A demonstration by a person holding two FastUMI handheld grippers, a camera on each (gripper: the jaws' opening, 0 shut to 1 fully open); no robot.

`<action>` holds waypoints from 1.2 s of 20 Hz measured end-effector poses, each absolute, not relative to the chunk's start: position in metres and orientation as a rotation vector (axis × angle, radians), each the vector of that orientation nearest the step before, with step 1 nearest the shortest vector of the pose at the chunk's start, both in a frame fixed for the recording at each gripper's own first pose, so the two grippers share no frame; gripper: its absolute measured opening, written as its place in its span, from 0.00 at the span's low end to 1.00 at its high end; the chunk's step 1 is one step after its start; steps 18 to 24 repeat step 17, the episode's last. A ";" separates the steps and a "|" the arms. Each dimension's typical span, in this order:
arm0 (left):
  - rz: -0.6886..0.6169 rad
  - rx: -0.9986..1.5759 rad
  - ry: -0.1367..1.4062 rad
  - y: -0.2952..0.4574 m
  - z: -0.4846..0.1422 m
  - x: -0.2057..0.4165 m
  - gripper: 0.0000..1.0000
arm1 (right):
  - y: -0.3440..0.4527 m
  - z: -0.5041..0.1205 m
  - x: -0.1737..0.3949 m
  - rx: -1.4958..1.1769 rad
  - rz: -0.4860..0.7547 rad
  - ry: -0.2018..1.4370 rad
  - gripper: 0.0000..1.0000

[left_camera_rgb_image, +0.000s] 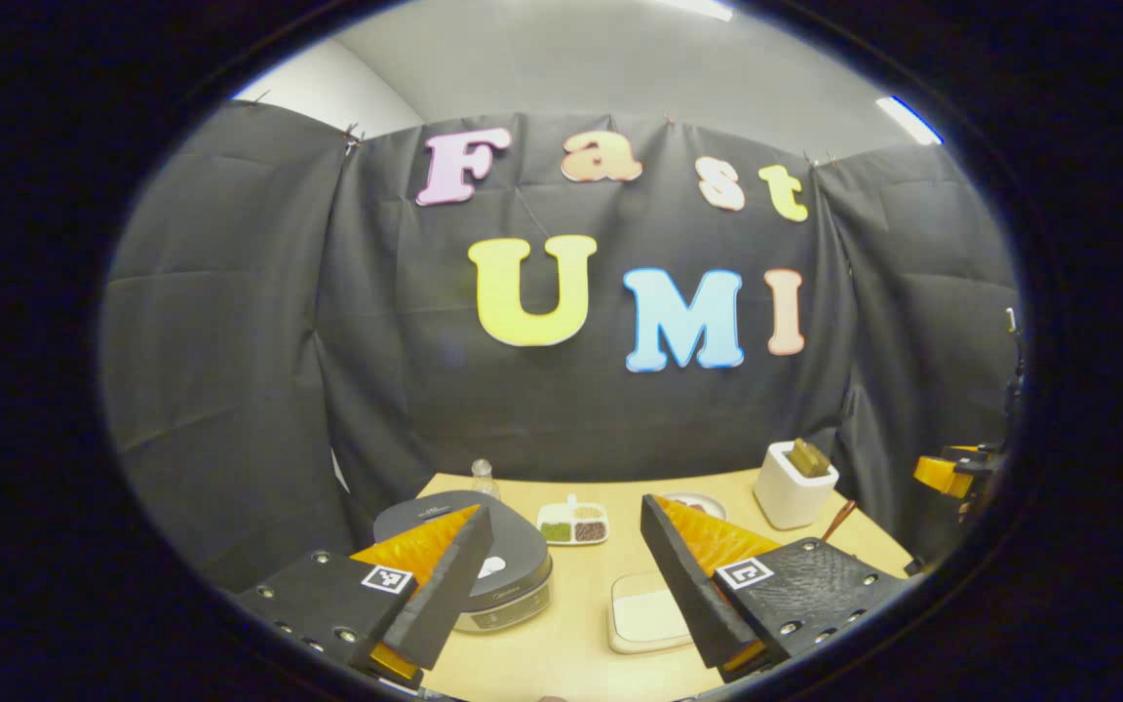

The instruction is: Close the left gripper, press the button to open the rice cooker; take a wooden spoon from the chopstick holder with the right hand, scoop a spoonful of rice and pour it into the rice cooker, then put the wooden spoon back into the chopstick holder.

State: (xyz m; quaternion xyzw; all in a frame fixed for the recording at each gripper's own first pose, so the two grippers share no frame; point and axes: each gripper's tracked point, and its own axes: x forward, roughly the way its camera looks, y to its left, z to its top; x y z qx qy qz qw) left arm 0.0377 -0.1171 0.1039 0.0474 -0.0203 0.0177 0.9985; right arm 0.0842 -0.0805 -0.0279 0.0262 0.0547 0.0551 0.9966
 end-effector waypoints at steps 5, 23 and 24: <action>0.048 0.098 -0.163 -0.095 0.121 -0.022 0.99 | -0.071 0.020 0.048 0.054 0.104 -0.016 0.98; 0.096 0.056 -0.161 -0.062 0.083 -0.073 0.99 | -0.077 -0.005 0.014 0.115 0.056 -0.025 0.98; 0.096 0.056 -0.161 -0.062 0.083 -0.073 0.99 | -0.077 -0.005 0.014 0.115 0.056 -0.025 0.98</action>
